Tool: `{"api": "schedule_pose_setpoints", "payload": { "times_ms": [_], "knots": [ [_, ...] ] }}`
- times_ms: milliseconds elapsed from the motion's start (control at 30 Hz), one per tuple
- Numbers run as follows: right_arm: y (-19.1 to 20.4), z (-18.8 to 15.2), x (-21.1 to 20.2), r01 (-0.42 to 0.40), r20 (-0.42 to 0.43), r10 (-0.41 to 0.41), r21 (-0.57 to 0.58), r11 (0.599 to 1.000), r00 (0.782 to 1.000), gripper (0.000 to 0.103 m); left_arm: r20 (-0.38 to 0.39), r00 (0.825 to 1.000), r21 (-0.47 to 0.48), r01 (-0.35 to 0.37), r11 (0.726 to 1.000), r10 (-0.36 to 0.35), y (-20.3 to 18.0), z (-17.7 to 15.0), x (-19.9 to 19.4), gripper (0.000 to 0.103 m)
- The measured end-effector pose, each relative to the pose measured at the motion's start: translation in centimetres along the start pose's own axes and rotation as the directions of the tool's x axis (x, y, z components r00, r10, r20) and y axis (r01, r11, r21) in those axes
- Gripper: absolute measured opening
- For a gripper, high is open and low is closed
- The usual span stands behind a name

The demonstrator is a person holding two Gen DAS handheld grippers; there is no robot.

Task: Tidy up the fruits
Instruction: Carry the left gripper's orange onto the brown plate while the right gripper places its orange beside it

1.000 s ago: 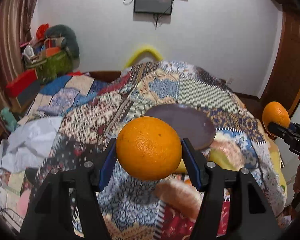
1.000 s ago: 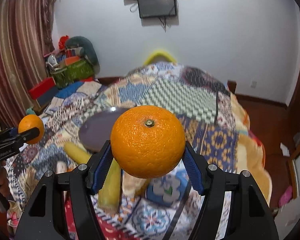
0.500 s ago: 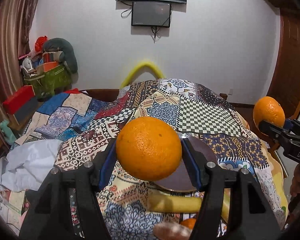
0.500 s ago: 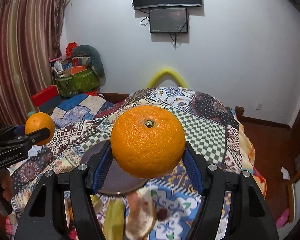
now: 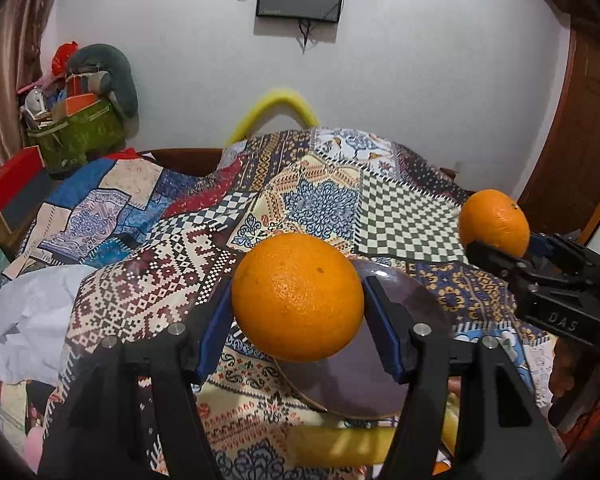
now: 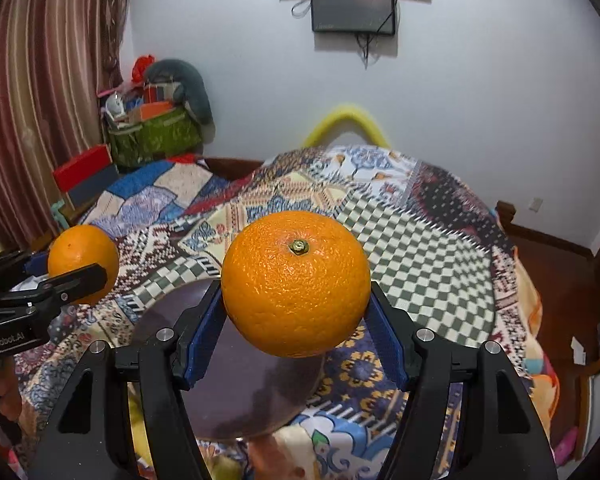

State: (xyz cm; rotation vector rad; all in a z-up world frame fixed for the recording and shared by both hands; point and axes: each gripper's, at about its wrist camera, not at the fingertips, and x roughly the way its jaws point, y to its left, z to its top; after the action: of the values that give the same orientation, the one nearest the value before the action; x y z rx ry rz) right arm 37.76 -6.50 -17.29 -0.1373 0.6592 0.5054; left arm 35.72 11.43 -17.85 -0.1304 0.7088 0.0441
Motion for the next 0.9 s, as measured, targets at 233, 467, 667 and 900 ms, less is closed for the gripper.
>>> {"api": "schedule_pose_setpoints", "payload": {
  "times_ms": [233,467,667,900],
  "knots": [
    [0.3,-0.3,4.1,-0.027,-0.109,0.023,-0.039,0.999,0.994,0.065,-0.080,0.997,0.005,0.020,1.000,-0.019,0.4,-0.2,3.9,0.063],
    [0.3,-1.1,8.2,-0.084,-0.260,0.072,-0.034,0.996,0.963,0.065,-0.166,0.985,0.026,0.046,0.999,-0.041,0.1,-0.7,7.1,0.063],
    [0.2,-1.8,9.9,-0.080,-0.322,0.056,-0.061,0.995,0.945,0.065,-0.219,0.974,0.034,0.061,0.998,-0.052,-0.2,-1.0,8.8,0.063],
    [0.6,-2.2,10.6,-0.090,-0.350,0.049,-0.102,0.991,0.936,0.065,-0.266,0.963,0.025,0.044,0.999,-0.036,0.0,-1.2,10.4,0.063]
  ]
}}
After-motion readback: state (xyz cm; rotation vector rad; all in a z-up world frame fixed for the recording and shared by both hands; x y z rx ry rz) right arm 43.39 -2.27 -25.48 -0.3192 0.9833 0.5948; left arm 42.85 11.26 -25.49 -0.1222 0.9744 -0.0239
